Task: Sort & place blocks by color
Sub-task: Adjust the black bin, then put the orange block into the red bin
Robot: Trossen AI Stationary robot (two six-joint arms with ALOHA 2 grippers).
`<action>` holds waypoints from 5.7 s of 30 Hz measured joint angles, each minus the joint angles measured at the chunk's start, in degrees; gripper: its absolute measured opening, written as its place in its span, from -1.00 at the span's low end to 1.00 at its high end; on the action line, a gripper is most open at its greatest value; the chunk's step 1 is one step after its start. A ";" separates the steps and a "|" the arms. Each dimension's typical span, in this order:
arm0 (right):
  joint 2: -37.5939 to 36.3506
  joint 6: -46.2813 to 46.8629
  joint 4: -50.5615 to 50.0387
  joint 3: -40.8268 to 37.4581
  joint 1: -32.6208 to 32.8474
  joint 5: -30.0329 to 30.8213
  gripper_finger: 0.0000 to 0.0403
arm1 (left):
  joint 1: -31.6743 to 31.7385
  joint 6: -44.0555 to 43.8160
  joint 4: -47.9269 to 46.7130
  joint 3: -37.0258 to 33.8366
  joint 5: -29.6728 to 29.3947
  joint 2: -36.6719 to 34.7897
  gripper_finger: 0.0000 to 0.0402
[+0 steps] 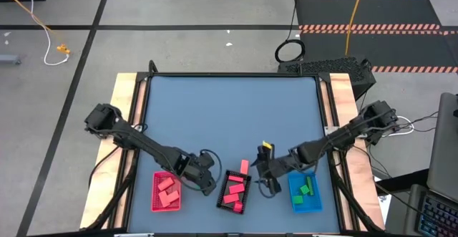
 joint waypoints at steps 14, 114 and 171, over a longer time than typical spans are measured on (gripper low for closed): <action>7.85 -0.38 11.00 -0.03 4.11 8.04 0.44 | -1.19 1.42 -2.69 4.64 1.20 4.49 0.67; 10.20 0.07 16.31 0.00 5.73 13.91 0.44 | -5.25 1.42 5.36 4.21 0.58 7.77 0.67; -1.53 -9.97 -5.76 -0.03 -0.91 15.23 0.44 | -0.93 4.39 -2.51 4.23 -2.46 7.72 0.67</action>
